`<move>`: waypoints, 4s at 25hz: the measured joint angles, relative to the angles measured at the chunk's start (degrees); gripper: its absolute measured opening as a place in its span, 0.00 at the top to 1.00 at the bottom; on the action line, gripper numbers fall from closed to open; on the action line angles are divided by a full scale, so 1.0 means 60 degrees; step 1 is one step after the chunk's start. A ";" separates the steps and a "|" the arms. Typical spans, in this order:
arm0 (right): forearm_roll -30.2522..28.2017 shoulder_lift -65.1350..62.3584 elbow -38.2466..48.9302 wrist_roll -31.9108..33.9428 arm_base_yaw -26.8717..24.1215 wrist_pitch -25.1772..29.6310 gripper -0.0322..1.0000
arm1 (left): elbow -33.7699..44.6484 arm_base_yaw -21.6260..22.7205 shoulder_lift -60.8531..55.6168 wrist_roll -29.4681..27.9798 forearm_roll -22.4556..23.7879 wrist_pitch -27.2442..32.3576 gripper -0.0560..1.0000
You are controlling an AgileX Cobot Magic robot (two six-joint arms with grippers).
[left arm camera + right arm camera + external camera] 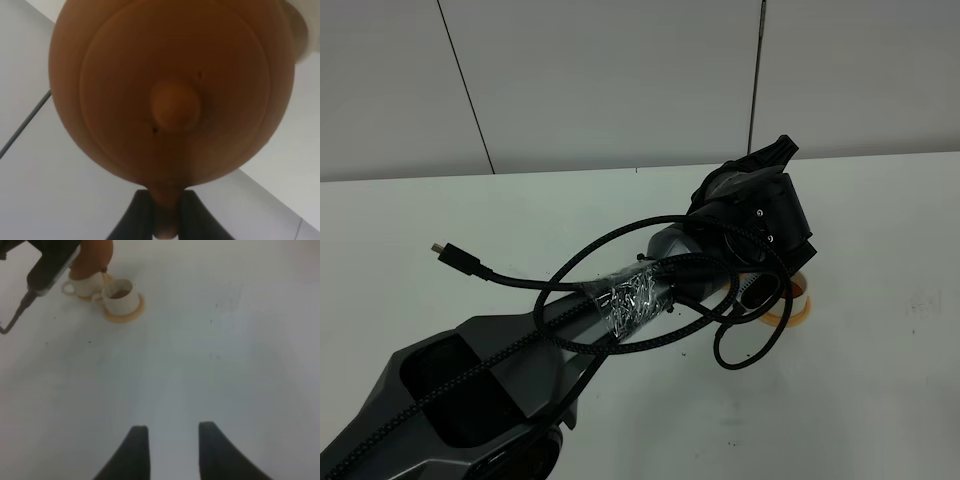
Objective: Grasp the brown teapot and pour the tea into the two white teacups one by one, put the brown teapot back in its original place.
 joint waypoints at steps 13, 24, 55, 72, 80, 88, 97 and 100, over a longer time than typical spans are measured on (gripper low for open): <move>0.0000 0.0000 0.0000 0.0000 0.0000 0.0000 0.74 | 0.0000 0.0000 0.0000 0.0287 0.0009 -0.0243 0.78; 0.0000 0.0000 0.0000 0.0000 0.0000 0.0000 0.74 | 0.0000 0.0000 0.0000 0.0495 0.0007 -0.0381 0.78; 0.0000 0.0000 0.0000 0.0000 0.0000 0.0000 0.74 | 0.0000 0.0000 0.0000 0.0583 0.0007 -0.0560 0.78; 0.0000 0.0000 0.0000 0.0000 0.0000 0.0000 0.74 | 0.0000 0.0000 0.0000 0.1000 0.0007 -0.0988 0.78; 0.0000 0.0000 0.0000 0.0000 0.0000 0.0000 0.74 | 0.0000 0.0000 0.0000 0.1083 0.0007 -0.1023 0.78; 0.0000 0.0000 0.0000 0.0000 0.0000 0.0000 0.74 | 0.0000 0.0000 0.0000 0.1135 0.0007 -0.1023 0.78; 0.0000 0.0000 0.0000 0.0000 0.0000 0.0000 0.74 | 0.0000 0.0000 0.0000 0.1289 -0.0181 -0.1023 0.78; 0.0000 0.0000 0.0000 0.0000 0.0000 0.0000 0.74 | 0.0000 0.0000 0.0000 0.1312 -0.0204 -0.1023 0.78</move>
